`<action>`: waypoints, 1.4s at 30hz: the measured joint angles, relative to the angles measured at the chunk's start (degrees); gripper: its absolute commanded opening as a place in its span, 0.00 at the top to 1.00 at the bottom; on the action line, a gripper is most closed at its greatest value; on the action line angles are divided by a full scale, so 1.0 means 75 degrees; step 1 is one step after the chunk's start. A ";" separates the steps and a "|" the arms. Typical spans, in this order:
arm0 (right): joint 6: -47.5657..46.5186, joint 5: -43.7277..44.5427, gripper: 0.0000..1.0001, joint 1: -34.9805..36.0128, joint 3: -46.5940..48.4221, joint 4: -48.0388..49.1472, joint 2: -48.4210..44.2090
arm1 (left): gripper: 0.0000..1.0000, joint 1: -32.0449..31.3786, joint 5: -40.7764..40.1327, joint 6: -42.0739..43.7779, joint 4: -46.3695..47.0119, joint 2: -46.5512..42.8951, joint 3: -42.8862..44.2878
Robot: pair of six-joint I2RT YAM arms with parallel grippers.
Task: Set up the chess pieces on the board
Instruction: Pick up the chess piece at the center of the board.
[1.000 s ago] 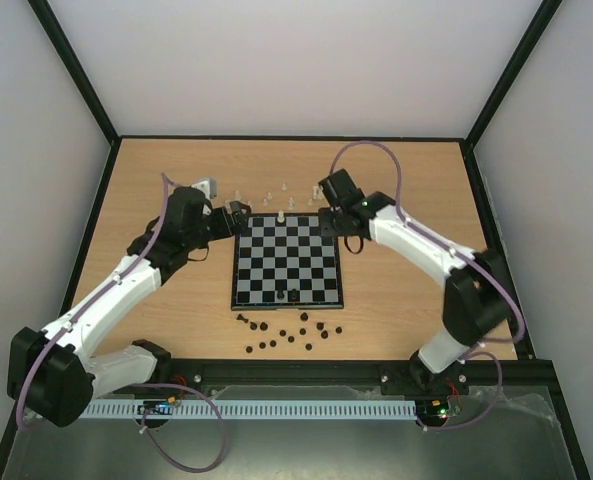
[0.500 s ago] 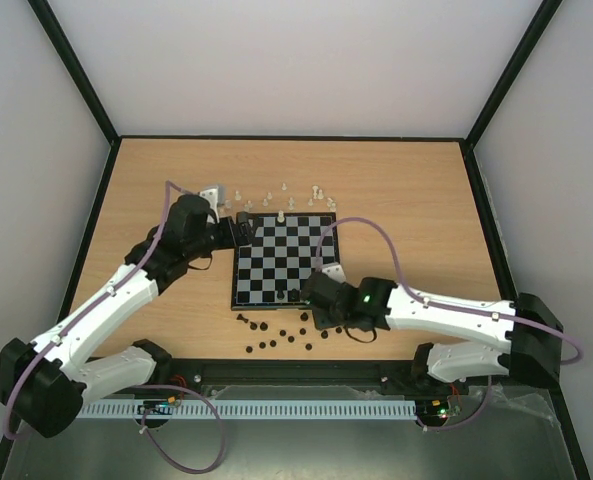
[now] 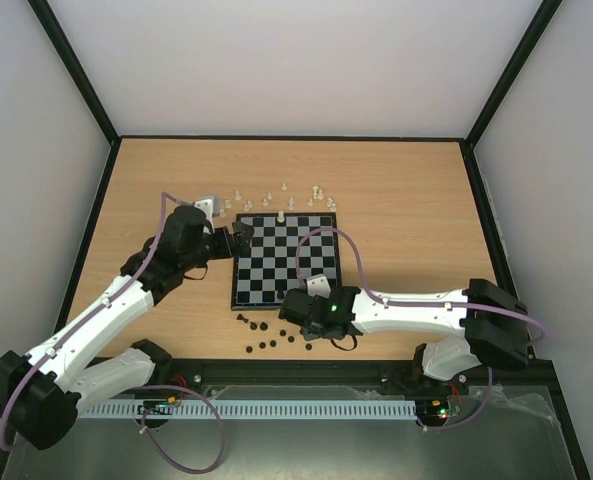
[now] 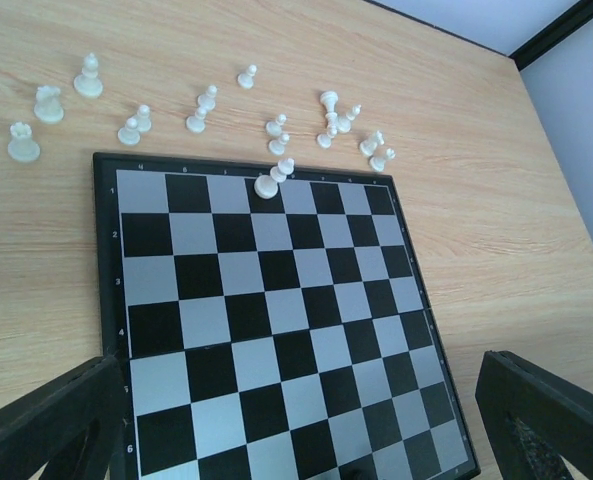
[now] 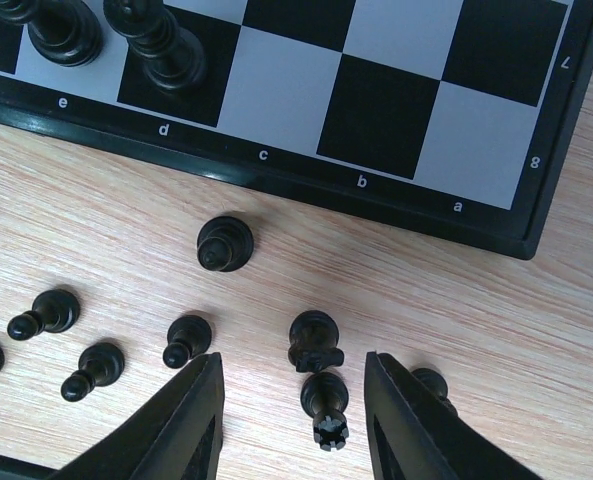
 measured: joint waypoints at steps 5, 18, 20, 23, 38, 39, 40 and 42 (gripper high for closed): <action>0.0020 0.0017 0.62 0.0000 0.0012 0.0006 0.0029 | 0.01 -0.0003 -0.0012 -0.0003 0.0003 0.0009 -0.0096; 0.0003 -0.0323 0.63 -0.0425 -0.0449 0.0551 0.0041 | 0.01 -0.0003 -0.0009 -0.0003 0.0064 0.0058 -0.0134; -0.0032 -0.0385 0.61 -0.0504 -0.0533 0.0644 0.0041 | 0.01 -0.0003 -0.0009 -0.0003 0.0067 0.0058 -0.0152; -0.0105 -0.0417 0.59 -0.0554 -0.0551 0.0726 0.0038 | 0.01 -0.0003 -0.0012 -0.0006 0.0067 0.0058 -0.0198; -0.0799 -0.0428 0.60 -0.0557 0.0125 0.1005 0.0440 | 0.01 0.0000 -0.0085 -0.0009 0.0061 0.0064 -0.0236; -0.0833 -0.0428 0.60 -0.0557 0.0172 0.1032 0.0551 | 0.01 0.0000 -0.0096 -0.0009 0.0061 0.0064 -0.0236; -0.0860 -0.0428 0.60 -0.0557 0.0210 0.1043 0.0647 | 0.01 0.0000 -0.0099 -0.0006 0.0061 0.0064 -0.0236; -0.0892 -0.0428 0.60 -0.0568 0.0286 0.1040 0.0836 | 0.01 0.0000 -0.0108 -0.0009 0.0061 0.0064 -0.0236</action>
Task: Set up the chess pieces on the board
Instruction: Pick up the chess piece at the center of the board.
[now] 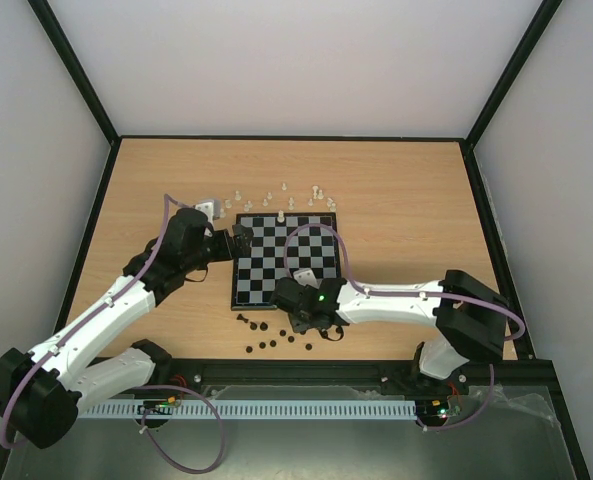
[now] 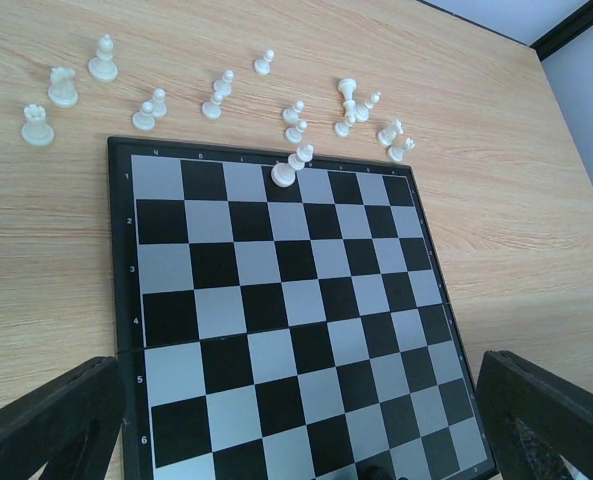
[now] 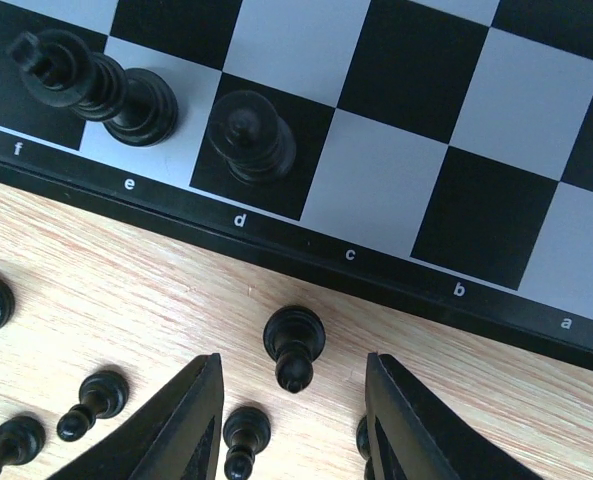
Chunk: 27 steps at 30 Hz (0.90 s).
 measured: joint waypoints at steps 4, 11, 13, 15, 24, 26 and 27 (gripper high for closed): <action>-0.0015 0.0006 0.62 -0.0035 0.0044 -0.0003 0.0157 | 0.01 -0.0003 -0.0044 0.0003 -0.0003 -0.0009 0.0000; -0.0070 -0.0003 0.68 -0.0128 0.0044 0.0006 0.0166 | 0.01 0.0000 -0.0050 0.0003 -0.0003 -0.0009 -0.0003; -0.0099 -0.0023 0.70 -0.0152 0.0044 0.0020 0.0172 | 0.01 0.0000 -0.0050 0.0003 -0.0003 -0.0009 -0.0003; -0.0143 -0.0052 0.71 -0.0178 0.0044 0.0052 0.0204 | 0.01 0.0000 -0.0050 0.0000 -0.0003 -0.0009 -0.0003; -0.0309 -0.0239 0.87 -0.0236 0.0044 0.0239 0.0446 | 0.01 -0.0003 -0.0052 0.0000 -0.0003 -0.0009 -0.0015; -0.0338 -0.0271 0.89 -0.0236 0.0044 0.0254 0.0449 | 0.01 0.0000 -0.0052 0.0000 -0.0003 -0.0009 -0.0017; -0.0341 -0.0280 0.89 -0.0236 0.0044 0.0262 0.0449 | 0.01 0.0000 -0.0052 0.0000 0.0000 -0.0009 -0.0020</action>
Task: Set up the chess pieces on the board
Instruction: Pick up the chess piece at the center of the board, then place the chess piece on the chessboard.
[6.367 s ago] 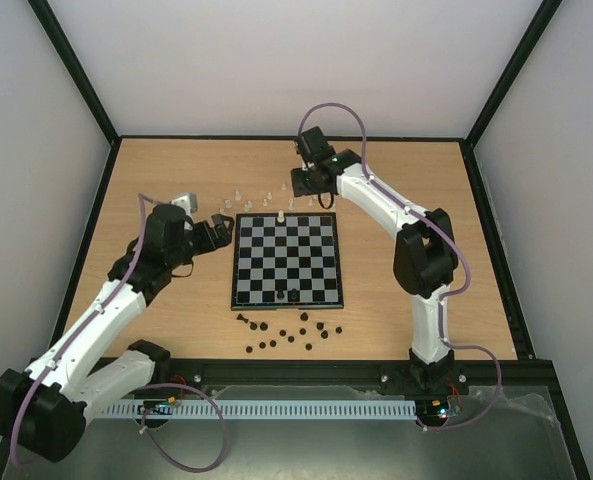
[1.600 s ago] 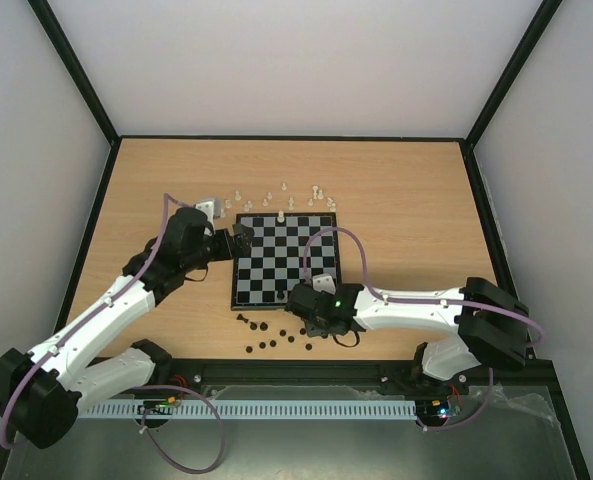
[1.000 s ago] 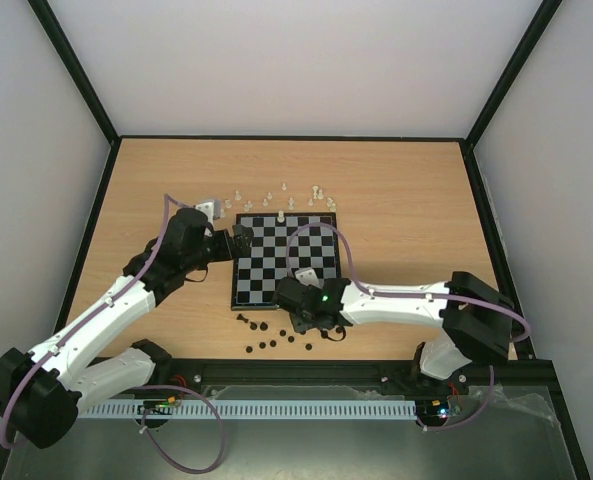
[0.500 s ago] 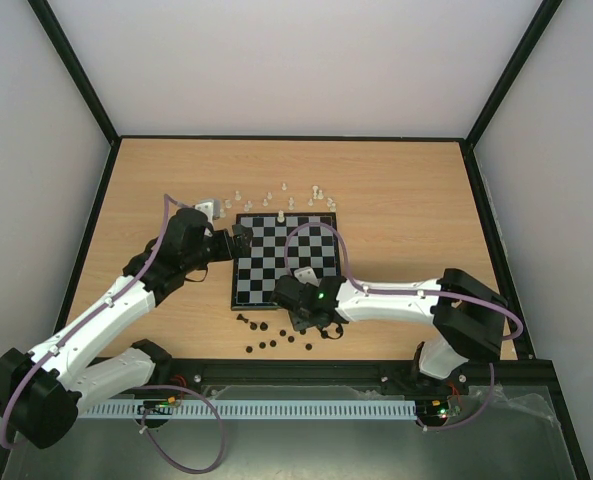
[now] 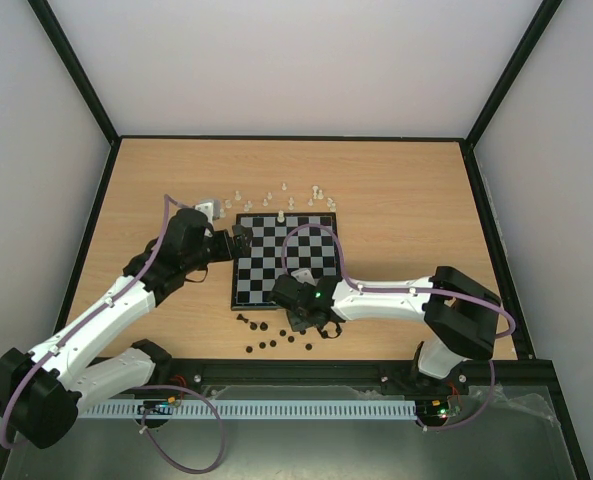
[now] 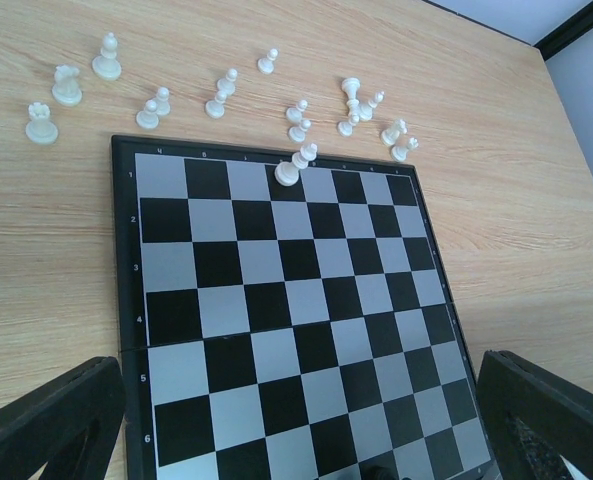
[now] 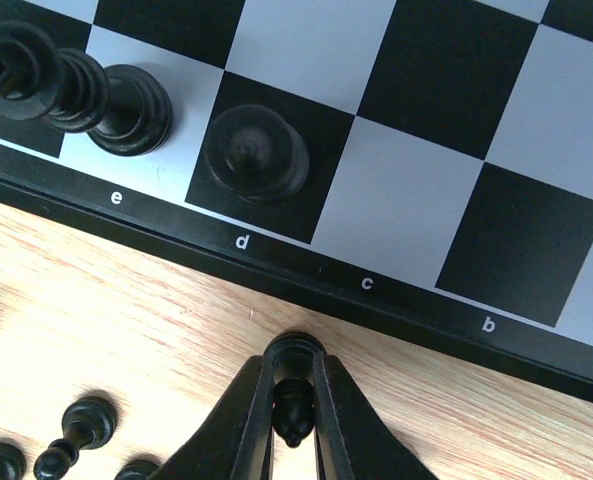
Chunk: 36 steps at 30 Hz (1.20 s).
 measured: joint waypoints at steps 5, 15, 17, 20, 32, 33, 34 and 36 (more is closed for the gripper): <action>-0.0015 -0.0009 0.90 0.0000 0.0000 0.0012 -0.0023 | 0.01 0.0000 0.0003 0.0000 -0.0003 0.0000 -0.0038; -0.0105 0.0076 0.90 -0.0157 0.0268 -0.0256 -0.0743 | 0.01 0.0000 -0.0026 0.0000 -0.0009 -0.0050 -0.0085; -0.0169 0.0114 0.90 -0.0300 0.0286 -0.0306 -0.0831 | 0.01 0.0000 -0.0032 -0.0003 -0.0006 -0.0093 -0.0108; -0.0280 0.0154 0.90 -0.0513 0.0289 -0.0376 -0.0860 | 0.01 0.0000 -0.0052 -0.0003 -0.0047 -0.0175 -0.0122; -0.0667 0.0172 0.89 -0.0883 0.0484 -0.0490 -0.0644 | 0.01 0.0000 -0.0079 -0.0003 -0.0055 -0.0306 -0.0128; -0.0702 0.0169 0.89 -0.0912 0.0493 -0.0487 -0.0606 | 0.01 0.0000 -0.0079 -0.0003 -0.0055 -0.0309 -0.0128; -0.0731 0.0163 0.89 -0.0944 0.0501 -0.0484 -0.0565 | 0.01 0.0000 -0.0079 -0.0003 -0.0058 -0.0312 -0.0131; -0.0793 0.0143 0.89 -0.1003 0.0510 -0.0478 -0.0504 | 0.01 0.0000 -0.0082 -0.0006 -0.0058 -0.0315 -0.0137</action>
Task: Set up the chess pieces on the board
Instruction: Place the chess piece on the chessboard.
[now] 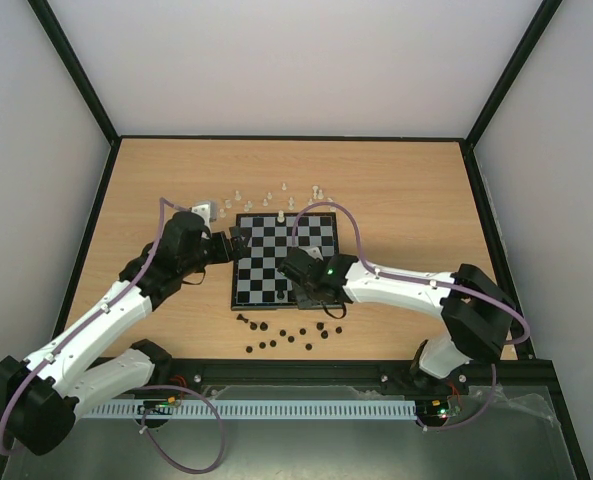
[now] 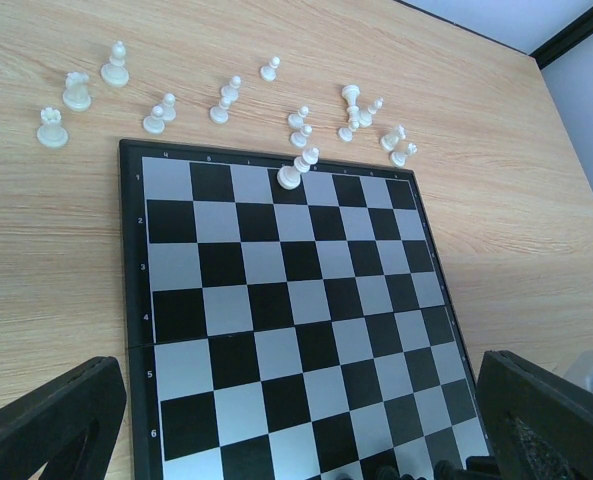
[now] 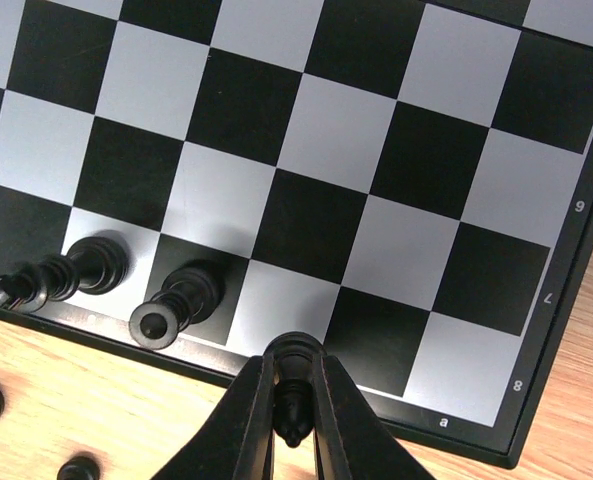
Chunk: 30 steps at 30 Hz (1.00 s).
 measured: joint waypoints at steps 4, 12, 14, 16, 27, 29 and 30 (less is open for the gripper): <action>-0.0119 -0.0058 0.89 -0.0134 0.0032 0.0050 0.0105 | 0.01 0.0000 -0.0006 -0.0017 0.0000 0.0000 -0.0009; -0.0289 -0.0207 0.89 -0.0294 0.0090 0.0219 0.0326 | 0.01 0.0000 -0.0055 -0.0032 -0.0003 0.0000 -0.0015; -0.0373 -0.0248 0.89 -0.0294 0.0099 0.0221 0.0373 | 0.01 0.0000 -0.0061 -0.0038 -0.0003 0.0000 -0.0015; -0.0423 -0.0289 0.89 -0.0294 0.0114 0.0227 0.0420 | 0.01 0.0000 -0.0067 -0.0047 -0.0003 0.0000 -0.0015; -0.0519 -0.0402 0.77 -0.0297 0.0117 0.0332 0.0475 | 0.01 0.0000 -0.0111 -0.0058 -0.0003 0.0003 -0.0017; -0.0548 -0.0402 0.77 -0.0303 0.0117 0.0356 0.0475 | 0.01 0.0000 -0.0111 -0.0058 -0.0003 0.0003 -0.0020; -0.0554 -0.0399 0.77 -0.0303 0.0117 0.0361 0.0478 | 0.01 0.0000 -0.0111 -0.0058 -0.0003 0.0003 -0.0020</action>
